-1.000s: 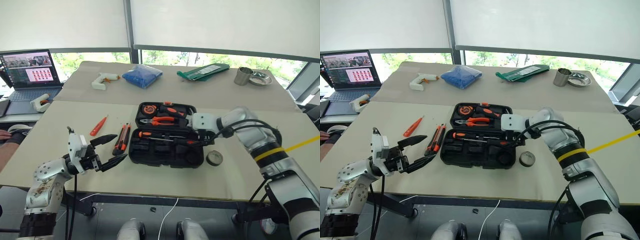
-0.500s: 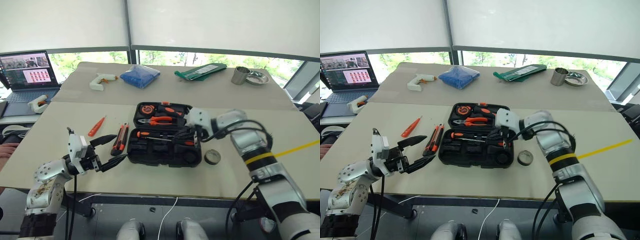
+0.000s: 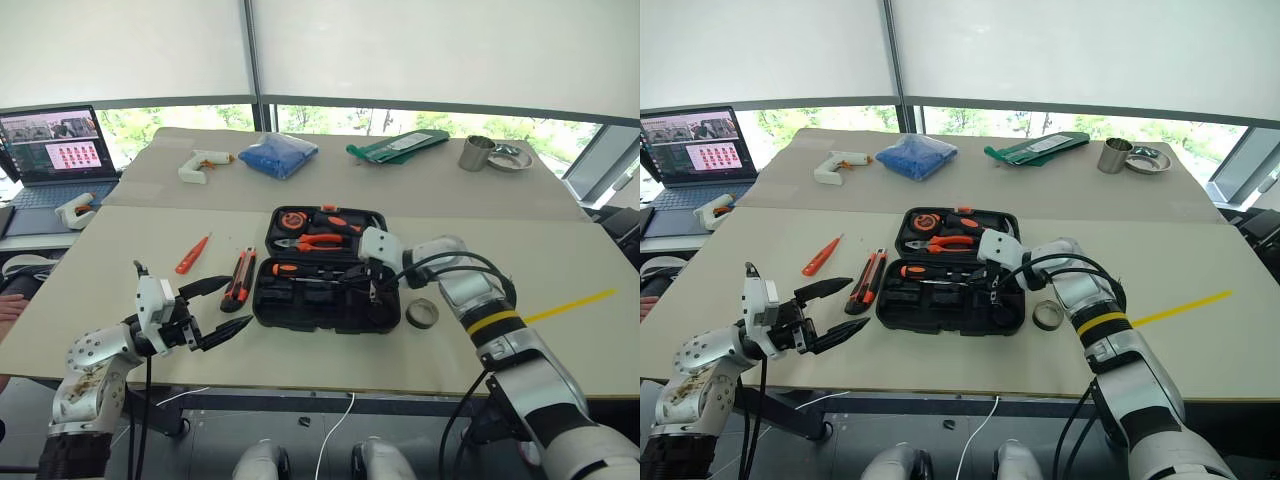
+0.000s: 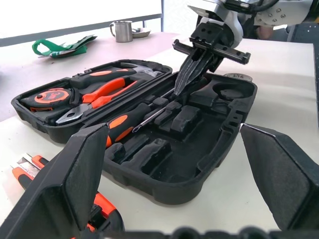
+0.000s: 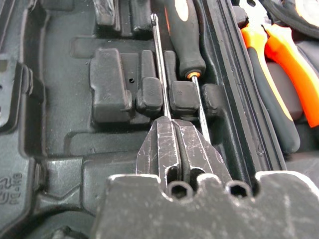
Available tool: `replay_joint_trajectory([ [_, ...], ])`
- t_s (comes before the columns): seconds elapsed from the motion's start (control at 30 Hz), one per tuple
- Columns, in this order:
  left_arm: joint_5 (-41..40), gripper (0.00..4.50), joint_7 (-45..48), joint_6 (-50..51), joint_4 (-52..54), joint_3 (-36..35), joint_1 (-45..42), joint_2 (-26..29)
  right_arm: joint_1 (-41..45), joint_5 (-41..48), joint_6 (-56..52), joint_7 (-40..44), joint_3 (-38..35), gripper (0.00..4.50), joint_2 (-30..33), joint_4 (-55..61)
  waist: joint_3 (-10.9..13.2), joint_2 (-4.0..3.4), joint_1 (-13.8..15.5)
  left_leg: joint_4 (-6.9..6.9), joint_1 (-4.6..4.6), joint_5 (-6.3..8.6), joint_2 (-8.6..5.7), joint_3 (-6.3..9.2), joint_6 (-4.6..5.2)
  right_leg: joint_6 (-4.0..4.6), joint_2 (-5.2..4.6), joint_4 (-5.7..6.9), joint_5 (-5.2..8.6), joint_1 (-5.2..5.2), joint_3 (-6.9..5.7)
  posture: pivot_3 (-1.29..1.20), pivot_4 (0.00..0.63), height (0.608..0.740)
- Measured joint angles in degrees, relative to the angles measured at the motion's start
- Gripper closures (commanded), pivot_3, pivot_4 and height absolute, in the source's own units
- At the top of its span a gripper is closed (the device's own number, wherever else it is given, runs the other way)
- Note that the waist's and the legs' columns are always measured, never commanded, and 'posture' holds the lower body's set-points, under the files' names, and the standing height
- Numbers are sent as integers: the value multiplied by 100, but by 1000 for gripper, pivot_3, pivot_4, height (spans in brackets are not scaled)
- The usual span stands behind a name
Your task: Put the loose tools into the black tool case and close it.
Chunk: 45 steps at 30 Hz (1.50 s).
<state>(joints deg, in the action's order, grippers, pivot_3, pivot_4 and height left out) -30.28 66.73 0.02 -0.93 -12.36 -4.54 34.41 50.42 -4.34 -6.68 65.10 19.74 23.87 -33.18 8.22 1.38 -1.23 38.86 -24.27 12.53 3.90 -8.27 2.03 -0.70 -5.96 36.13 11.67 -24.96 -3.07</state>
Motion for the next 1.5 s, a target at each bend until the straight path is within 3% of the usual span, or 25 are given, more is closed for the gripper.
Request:
replay_joint_trajectory([
  [0.17,73,0,-286,11,136,-23,38,0,-172,189,-36,57,-201,4453,-71,228,-3,3,8,0,-12,-2,-1,1,-3,10,-1,0,3,-8,0,0,150,739],
  [0.27,19,0,-541,167,282,-201,181,7,-500,781,-192,-160,-765,3700,-188,687,2,-2,17,-5,-46,-16,-2,1,21,1,0,0,-3,-36,0,0,150,739],
  [0.4,-145,0,-896,656,371,-654,681,179,-1136,1712,-522,54,-1627,2377,342,2193,3,-4,41,-18,-45,-11,-1,8,48,-6,0,-14,4,-27,-11,0,150,739],
  [0.63,-128,0,-1640,1156,343,-1558,1404,348,-3231,2607,-196,-174,-2595,12,421,4001,4,-3,53,-16,-44,9,-4,11,33,-11,-8,-20,17,-23,-16,0,150,739],
  [0.87,-8,0,-2120,1493,-71,-2177,1974,426,-5151,2829,599,-449,-3435,12,432,4546,5,-1,57,-13,-20,27,-2,10,-9,-11,-16,-22,63,-26,-12,0,150,739],
  [1.0,-21,0,-2198,1566,-202,-2275,1856,443,-5499,2903,781,-439,-3477,12,436,4561,7,-2,57,-15,-3,30,-1,10,-13,-5,-33,-22,62,-23,-16,0,150,739],
  [1.17,-10,0,-2567,2241,-118,-1871,546,848,-5026,3130,593,-708,-3369,12,511,5009,11,1,120,-14,-6,27,-1,15,-19,6,-44,-20,54,-24,-44,0,150,739],
  [1.27,207,0,-2908,3027,-158,-1238,-466,1213,-4512,3287,289,-954,-3265,12,603,5267,10,1,146,-16,-5,25,-4,12,-19,5,-44,-22,50,-22,-50,0,150,739],
  [1.5,1246,0,-3174,3603,-2783,389,-3276,853,-3866,3429,-254,-1184,-2865,12,689,5369,11,15,189,-13,-45,3,-17,7,23,-4,0,-12,31,-13,-70,0,150,739],
])
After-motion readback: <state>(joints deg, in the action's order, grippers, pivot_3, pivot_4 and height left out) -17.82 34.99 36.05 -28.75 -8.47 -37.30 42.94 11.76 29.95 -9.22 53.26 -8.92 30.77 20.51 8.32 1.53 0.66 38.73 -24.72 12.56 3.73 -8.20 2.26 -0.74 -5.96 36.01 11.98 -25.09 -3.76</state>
